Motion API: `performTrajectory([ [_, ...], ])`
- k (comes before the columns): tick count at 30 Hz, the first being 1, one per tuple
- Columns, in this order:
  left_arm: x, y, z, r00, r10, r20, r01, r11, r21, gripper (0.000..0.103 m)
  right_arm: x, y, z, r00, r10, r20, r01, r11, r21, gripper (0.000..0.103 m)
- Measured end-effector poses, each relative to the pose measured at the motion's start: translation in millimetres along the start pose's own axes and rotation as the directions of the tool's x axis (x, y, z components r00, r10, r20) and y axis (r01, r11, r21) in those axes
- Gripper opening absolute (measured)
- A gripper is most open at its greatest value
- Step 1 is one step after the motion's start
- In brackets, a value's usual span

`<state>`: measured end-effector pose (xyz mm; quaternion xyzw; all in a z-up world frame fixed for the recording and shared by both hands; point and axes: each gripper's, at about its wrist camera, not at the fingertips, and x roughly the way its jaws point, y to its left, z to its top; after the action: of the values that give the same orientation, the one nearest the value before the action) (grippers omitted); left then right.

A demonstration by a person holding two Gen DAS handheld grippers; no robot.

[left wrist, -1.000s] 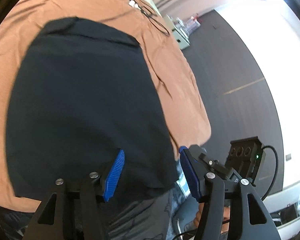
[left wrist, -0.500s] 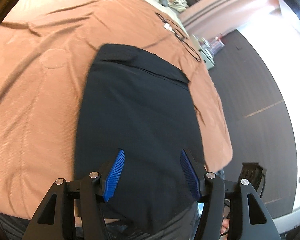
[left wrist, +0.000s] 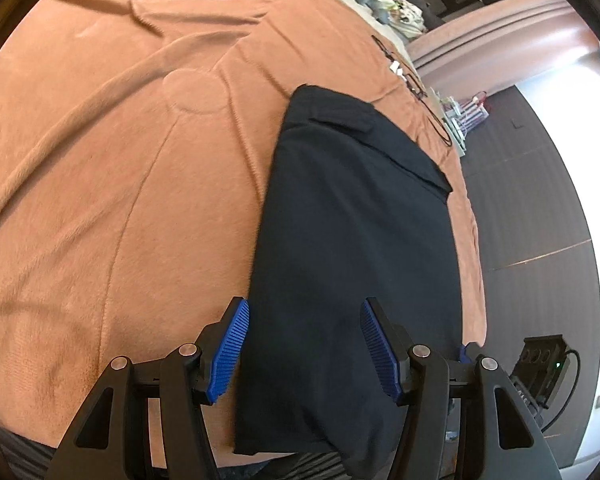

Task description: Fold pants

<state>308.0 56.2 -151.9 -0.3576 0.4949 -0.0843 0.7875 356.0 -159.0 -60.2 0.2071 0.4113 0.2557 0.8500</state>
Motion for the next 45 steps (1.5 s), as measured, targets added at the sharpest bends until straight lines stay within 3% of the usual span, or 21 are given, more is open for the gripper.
performTrajectory([
  [1, 1.0, 2.6, -0.6, 1.000, 0.000, -0.004, 0.000, 1.000, -0.005, 0.060, 3.6, -0.8, 0.7, 1.000, 0.016, -0.002, -0.016, 1.000, 0.008, 0.054],
  [8, 7.9, 6.6, -11.7, 0.998, -0.042, -0.051, 0.042, 0.999, -0.009, 0.058, 41.9, -10.0, -5.2, 0.998, 0.035, -0.057, -0.033, 0.999, 0.043, 0.054],
  [10, 11.5, 5.3, -17.1, 0.997, -0.042, -0.065, 0.042, 0.999, -0.001, 0.051, 49.2, -13.3, -6.8, 0.997, 0.057, -0.053, -0.053, 0.996, 0.072, 0.050],
  [12, 16.7, 5.0, -19.5, 0.996, -0.027, -0.084, 0.028, 1.000, 0.011, 0.029, 52.6, -17.2, -8.8, 0.996, 0.075, -0.045, -0.070, 0.992, 0.101, 0.047],
  [15, 11.8, 4.2, -19.8, 0.996, -0.031, -0.080, 0.032, 0.999, 0.019, 0.013, 49.9, -18.0, -7.6, 0.997, 0.076, -0.034, -0.071, 0.989, 0.126, 0.039],
  [18, 1.7, 1.1, -15.8, 0.997, -0.031, -0.075, 0.034, 0.999, 0.032, 0.010, 45.3, -15.0, -10.4, 0.996, 0.078, -0.034, -0.073, 0.989, 0.131, 0.031],
  [29, -21.2, 25.2, -1.4, 0.992, 0.040, -0.117, -0.035, 0.998, 0.047, 0.013, 46.8, 7.1, -33.5, 0.977, 0.170, -0.128, -0.153, 0.979, 0.135, 0.024],
  [33, -21.4, 20.7, 7.5, 0.991, 0.086, -0.101, -0.080, 0.995, 0.064, 0.021, 33.4, 1.5, -19.8, 0.985, 0.149, -0.088, -0.139, 0.984, 0.115, 0.025],
  [37, -21.0, 17.9, 18.9, 0.995, 0.077, -0.066, -0.073, 0.996, 0.059, 0.039, 15.3, -11.6, 0.0, 0.988, 0.153, -0.001, -0.152, 0.981, 0.117, 0.063],
  [45, -12.7, 17.0, 45.9, 0.998, 0.054, -0.031, -0.052, 0.997, 0.048, 0.043, 45.7, -19.9, 30.4, 0.980, 0.199, -0.005, -0.196, 0.969, 0.149, 0.063],
])
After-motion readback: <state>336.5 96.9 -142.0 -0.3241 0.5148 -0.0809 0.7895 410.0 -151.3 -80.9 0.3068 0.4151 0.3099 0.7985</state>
